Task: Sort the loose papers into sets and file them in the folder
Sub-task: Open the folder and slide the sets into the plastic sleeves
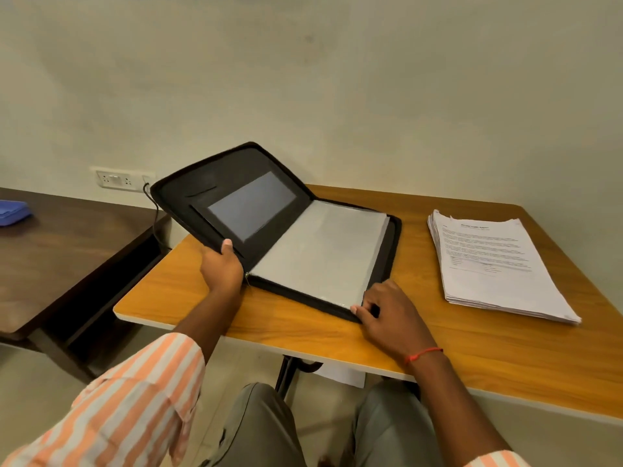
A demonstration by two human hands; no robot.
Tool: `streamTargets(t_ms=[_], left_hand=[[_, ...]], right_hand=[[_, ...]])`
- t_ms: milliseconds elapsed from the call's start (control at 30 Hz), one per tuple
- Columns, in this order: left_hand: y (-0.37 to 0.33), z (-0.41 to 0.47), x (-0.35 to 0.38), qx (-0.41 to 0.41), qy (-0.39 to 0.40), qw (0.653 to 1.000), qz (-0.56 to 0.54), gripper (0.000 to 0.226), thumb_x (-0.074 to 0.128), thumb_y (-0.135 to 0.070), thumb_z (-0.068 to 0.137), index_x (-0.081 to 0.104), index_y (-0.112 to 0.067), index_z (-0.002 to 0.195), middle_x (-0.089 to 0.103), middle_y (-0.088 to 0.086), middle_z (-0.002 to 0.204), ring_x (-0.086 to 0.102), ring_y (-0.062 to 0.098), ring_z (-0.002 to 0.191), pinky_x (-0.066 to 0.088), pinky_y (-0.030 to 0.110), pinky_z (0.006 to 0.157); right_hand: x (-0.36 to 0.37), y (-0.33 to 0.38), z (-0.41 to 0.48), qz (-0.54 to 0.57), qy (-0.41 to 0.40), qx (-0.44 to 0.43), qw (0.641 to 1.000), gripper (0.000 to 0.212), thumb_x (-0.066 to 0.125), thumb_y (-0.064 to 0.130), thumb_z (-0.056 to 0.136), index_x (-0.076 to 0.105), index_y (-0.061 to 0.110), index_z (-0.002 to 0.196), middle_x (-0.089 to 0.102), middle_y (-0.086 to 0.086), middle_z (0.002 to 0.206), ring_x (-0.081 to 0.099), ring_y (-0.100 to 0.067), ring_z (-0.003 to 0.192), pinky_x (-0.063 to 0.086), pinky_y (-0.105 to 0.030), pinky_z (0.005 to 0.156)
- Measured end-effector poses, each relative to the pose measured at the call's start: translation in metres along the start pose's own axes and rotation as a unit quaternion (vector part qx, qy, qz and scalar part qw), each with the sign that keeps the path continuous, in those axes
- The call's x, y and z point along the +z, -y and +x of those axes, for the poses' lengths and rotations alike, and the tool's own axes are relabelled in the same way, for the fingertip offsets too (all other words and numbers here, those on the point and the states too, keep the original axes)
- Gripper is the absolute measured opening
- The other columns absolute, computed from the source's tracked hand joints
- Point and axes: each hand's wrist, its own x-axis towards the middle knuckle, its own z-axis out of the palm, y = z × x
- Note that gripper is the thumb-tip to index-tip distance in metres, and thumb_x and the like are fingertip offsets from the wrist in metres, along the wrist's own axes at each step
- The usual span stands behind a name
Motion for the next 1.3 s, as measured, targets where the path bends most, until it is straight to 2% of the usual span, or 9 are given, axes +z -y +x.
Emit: streamTargets(t_ms=[133,233,333,433,600,667,800,1167,1300], left_hand=[[-0.006,-0.008,0.004,0.0,0.021,0.994,0.11,0.096,0.067,-0.021,0.097,-0.004,-0.007,0.16,0.056,0.014,0.128,0.062,0.021,0.088,0.051,0.028,0.073],[-0.001,-0.014,0.011,0.044,0.025,0.98,0.193,0.106,0.07,-0.018,0.094,-0.014,-0.008,0.159,0.032,0.022,0.153,0.056,0.016,0.089,0.049,0.031,0.081],[0.007,-0.017,0.014,0.082,0.036,0.95,0.298,0.102,0.068,-0.022,0.094,-0.009,-0.011,0.16,-0.001,0.024,0.165,0.023,0.042,0.148,0.031,0.044,0.119],[0.011,-0.02,0.017,0.176,0.062,0.887,0.422,0.085,0.058,-0.039,0.097,0.008,-0.014,0.161,-0.005,0.021,0.167,-0.004,0.04,0.154,0.007,0.05,0.125],[0.015,-0.034,0.033,0.265,0.224,0.773,0.53,0.08,0.025,-0.071,0.098,0.023,-0.02,0.159,0.014,0.015,0.167,0.009,0.036,0.155,0.01,0.053,0.125],[0.02,-0.039,0.034,0.273,0.227,0.766,0.536,0.084,0.017,-0.075,0.096,0.02,-0.021,0.16,0.01,0.014,0.168,0.007,0.035,0.155,0.008,0.053,0.126],[0.024,-0.039,0.028,0.282,0.228,0.764,0.534,0.087,0.011,-0.078,0.093,0.019,-0.023,0.16,0.008,0.011,0.169,0.005,0.033,0.156,0.006,0.052,0.126],[0.018,0.037,-0.012,0.345,0.345,0.713,0.503,0.105,0.005,-0.095,0.075,0.024,-0.034,0.159,0.016,-0.002,0.168,0.013,0.02,0.155,0.011,0.044,0.126],[0.0,0.033,-0.012,0.34,0.336,0.716,0.508,0.079,0.026,-0.078,0.091,0.038,-0.032,0.154,0.022,-0.001,0.167,0.017,0.022,0.154,0.012,0.046,0.125]], right_hand=[[0.0,0.001,-0.004,0.032,0.033,-0.023,0.999,0.032,0.068,0.044,0.09,0.055,0.027,0.066,0.053,0.014,0.076,0.05,-0.006,0.08,0.04,-0.018,0.067],[0.0,0.008,-0.008,0.054,0.069,-0.061,0.994,0.035,0.068,0.049,0.087,0.056,0.024,0.066,0.054,0.012,0.074,0.051,-0.006,0.078,0.045,-0.025,0.068],[0.005,0.023,-0.013,0.074,0.106,-0.098,0.987,0.034,0.068,0.05,0.087,0.059,0.023,0.067,0.055,0.011,0.074,0.052,-0.009,0.078,0.047,-0.032,0.068],[0.012,0.04,-0.017,0.117,0.157,-0.119,0.973,0.028,0.069,0.043,0.088,0.063,0.022,0.071,0.058,0.009,0.077,0.056,-0.011,0.079,0.05,-0.034,0.07],[0.01,0.038,0.014,0.195,0.114,-0.093,0.97,0.013,0.067,0.027,0.093,0.075,0.019,0.088,0.068,0.009,0.091,0.063,-0.007,0.088,0.055,-0.033,0.082],[0.008,0.008,0.045,0.07,0.026,-0.06,0.995,0.017,0.061,0.032,0.095,0.072,0.023,0.104,0.066,0.005,0.11,0.058,-0.01,0.105,0.049,-0.041,0.097],[0.001,-0.036,0.079,-0.131,0.102,0.045,0.985,0.059,0.038,0.056,0.102,0.032,0.029,0.155,0.024,-0.005,0.163,0.019,-0.024,0.151,0.018,-0.05,0.12],[0.045,0.065,0.008,-0.138,0.085,0.14,0.977,0.083,0.016,0.072,0.096,0.015,0.018,0.16,0.009,-0.012,0.167,0.006,-0.029,0.154,0.011,-0.05,0.122],[0.047,0.1,-0.004,-0.128,0.088,0.144,0.977,0.077,0.024,0.068,0.098,0.026,0.016,0.155,0.025,-0.015,0.16,0.023,-0.033,0.146,0.024,-0.05,0.116]])
